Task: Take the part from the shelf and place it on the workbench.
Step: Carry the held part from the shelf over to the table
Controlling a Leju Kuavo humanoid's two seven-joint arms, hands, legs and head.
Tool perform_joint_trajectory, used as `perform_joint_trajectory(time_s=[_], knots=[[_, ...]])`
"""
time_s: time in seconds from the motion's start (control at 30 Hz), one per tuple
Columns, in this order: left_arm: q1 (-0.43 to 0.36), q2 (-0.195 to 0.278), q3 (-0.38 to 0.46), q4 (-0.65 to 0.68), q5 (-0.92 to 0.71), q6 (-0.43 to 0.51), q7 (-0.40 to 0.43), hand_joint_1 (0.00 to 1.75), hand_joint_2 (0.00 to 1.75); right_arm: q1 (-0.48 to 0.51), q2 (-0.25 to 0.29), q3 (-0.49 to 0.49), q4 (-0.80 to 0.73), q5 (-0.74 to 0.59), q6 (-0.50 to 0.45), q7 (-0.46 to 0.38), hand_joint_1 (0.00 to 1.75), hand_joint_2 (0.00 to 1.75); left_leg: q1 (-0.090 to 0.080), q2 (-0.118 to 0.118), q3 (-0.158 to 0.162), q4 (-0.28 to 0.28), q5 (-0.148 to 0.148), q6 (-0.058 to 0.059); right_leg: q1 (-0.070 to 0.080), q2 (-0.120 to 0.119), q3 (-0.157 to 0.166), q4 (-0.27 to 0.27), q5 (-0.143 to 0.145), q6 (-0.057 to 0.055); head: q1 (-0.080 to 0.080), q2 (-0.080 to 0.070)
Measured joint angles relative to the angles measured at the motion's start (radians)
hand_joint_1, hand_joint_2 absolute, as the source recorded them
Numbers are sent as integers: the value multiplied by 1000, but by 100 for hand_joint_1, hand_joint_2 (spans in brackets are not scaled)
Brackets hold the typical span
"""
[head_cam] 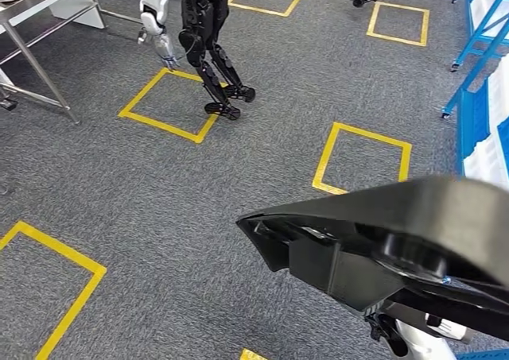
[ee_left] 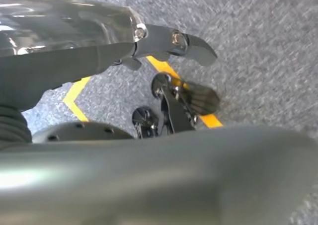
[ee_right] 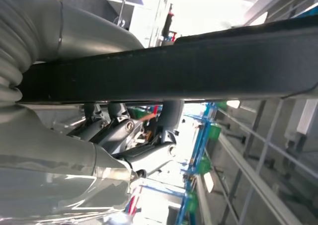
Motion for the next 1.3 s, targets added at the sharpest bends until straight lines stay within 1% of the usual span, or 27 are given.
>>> perform_joint_trajectory(time_s=[0.07, 0.1, 0.17, 0.2, 0.23, 0.27, 0.33, 0.4, 0.47, 0.53, 0.6, 0.63, 0.67, 0.7, 0.73, 0.77, 0.83, 0.87, 0.93, 0.97, 1.0, 1.07, 1.13, 1.2, 1.23, 1.27, 1.3], knots=[[0, 1, 0, 0, -1, 0, 0, 0, 175, 1, 0, 1, -4, -1, 0, -1, 175, 175, 7, -17, 9, -11, 3, 10, -3, 56, -21, 57, -36, 4, 1, 0], [-2, 0, 0, 0, -1, 1, 1, 0, 175, 3, -1, 2, -4, -1, -1, 0, 175, 175, 8, -27, 11, -12, 3, 13, -3, 86, -51, 117, -64, 4, 2, 0], [-4, 0, 0, 0, -2, 0, 3, 0, 175, 12, -2, 2, -5, -2, -1, 0, 175, 175, 8, -51, 12, -12, 1, 17, -2, 107, -124, 244, -107, 6, 3, 0], [-4, -1, 0, 0, -2, 0, 4, 0, 175, 15, -2, 2, -4, -2, -1, 0, 175, 175, 9, -66, 14, -12, 0, 17, -2, 109, -148, 273, -104, 8, 3, 0], [-3, -1, 0, 0, -2, 0, 5, 0, 175, 17, -3, 2, -5, -2, -1, 1, 175, 175, 10, -80, 17, -11, -2, 16, -2, 111, -152, 264, -79, 9, 3, 0], [-2, -1, 0, 0, -2, 0, 6, 0, 175, 18, -4, 2, -5, -3, -2, 1, 175, 175, 11, -94, 23, -11, -4, 14, -3, 117, -138, 216, -38, 10, 3, 0], [-2, -1, 0, 0, -2, -1, 7, 0, 175, 19, -5, 2, -5, -4, -2, 2, 175, 175, 12, -122, 31, -6, -12, 6, -7, 154, -89, 86, 38, 12, 3, 0], [-3, -1, 0, 0, -2, -3, 7, 0, 175, 23, -7, 1, -8, -5, -3, 4, 175, 175, 13, -147, 28, -2, -16, -3, -9, 184, -61, 17, 55, 5, 2, 0], [0, -2, 0, 0, -3, -5, 6, 0, 175, 24, -7, 1, -11, -7, -3, 6, 175, 175, 16, -166, 22, -2, -16, -11, -7, 173, -54, 8, 47, -7, 2, 0], [4, -3, 0, 0, -3, -7, 5, 0, 175, 24, -7, 2, -15, -9, -3, 6, 175, 175, 15, -137, 16, 16, -30, -20, -8, 150, -49, 5, 45, -18, 2, 0], [2, -3, 0, 0, -2, -9, 3, 0, 175, 26, -7, 2, -18, -11, -3, 7, 175, 175, 14, -76, -27, 108, -81, -29, -8, 120, -44, 3, 42, -27, 1, 0], [0, -3, 0, 0, -2, -9, 3, 0, 175, 28, -7, 2, -20, -12, -3, 8, 175, 175, 16, -58, -62, 176, -111, -33, -7, 104, -42, 3, 39, -31, 1, 0], [-1, -4, 0, 0, -2, -10, 3, 0, 175, 29, -7, 2, -20, -13, -3, 9, 175, 175, 19, -50, -96, 241, -134, -36, -6, 88, -41, 3, 36, -33, 1, 0], [0, -4, 0, 0, -2, -10, 2, 0, 175, 29, -7, 2, -20, -13, -3, 10, 175, 175, 21, -48, -117, 278, -138, -38, -5, 73, -38, 3, 32, -33, 1, 0], [2, -4, 0, 0, -1, -10, 2, 0, 175, 29, -7, 2, -20, -14, -3, 11, 175, 175, 22, -45, -119, 275, -122, -39, -5, 60, -34, 3, 29, -33, 1, 0], [4, -4, 0, 0, -1, -10, 1, 0, 175, 28, -7, 2, -20, -14, -3, 11, 175, 175, 22, -39, -102, 233, -88, -37, -5, 46, -27, 3, 24, -32, 1, 0], [6, -4, 1, 0, 0, -10, 0, 0, 175, 27, -7, 2, -20, -16, -3, 12, 175, 175, 15, -1, -42, 101, -17, -26, -3, 23, -14, 3, 13, -26, 1, 0], [5, -4, 1, 0, 0, -10, 0, 0, 175, 27, -7, 2, -20, -16, -3, 12, 175, 175, 9, 20, -19, 52, -1, -19, -1, 14, -9, 3, 8, -22, 1, 0], [4, -3, 2, 0, 2, -11, -1, 0, 175, 27, -7, 3, -20, -16, -1, 12, 175, 175, -2, 37, -7, 21, -5, -8, 3, -6, -5, 1, 3, -12, 1, 0], [5, -3, 2, 0, 3, -11, -2, 0, 175, 27, -7, 4, -21, -16, 0, 12, 175, 175, -3, 28, -6, 14, -7, -4, 2, -17, 0, -2, 0, -7, 1, 0], [8, -3, 3, 0, 4, -11, -2, 0, 175, 27, -6, 6, -22, -15, 2, 12, 175, 175, -1, 17, -3, 9, -7, 0, 1, -14, 5, -3, -4, -2, 1, 0], [12, -2, 5, 0, 4, -11, -4, 0, 175, 29, -6, 10, -25, -14, 4, 10, 175, 175, 6, -4, 7, -2, -4, 9, -2, 36, -2, 31, -31, 4, 2, 0], [11, -2, 8, 0, 4, -10, -6, 0, 175, 35, -7, 13, -27, -12, 4, 9, 175, 175, 10, -28, 12, -6, -4, 15, -2, 96, -62, 147, -85, 4, 3, 0], [10, -2, 10, 0, 4, -10, -7, 0, 175, 39, -8, 16, -27, -12, 5, 6, 175, 175, 10, -56, 14, -5, -6, 18, -1, 109, -135, 263, -115, 6, 4, 0], [10, -2, 10, 0, 4, -10, -7, 0, 175, 39, -8, 18, -27, -12, 5, 4, 175, 175, 11, -70, 17, -5, -7, 18, -1, 111, -151, 276, -100, 7, 4, 0], [11, -2, 11, 0, 3, -10, -8, 0, 175, 39, -8, 19, -27, -14, 5, 2, 175, 175, 11, -85, 21, -5, -9, 17, -1, 113, -147, 247, -65, 7, 4, 0], [12, -2, 12, 0, 2, -10, -8, 0, 175, 38, -9, 20, -27, -16, 5, 1, 175, 175, 12, -100, 27, -4, -12, 14, -3, 122, -127, 185, -17, 8, 4, 0]])
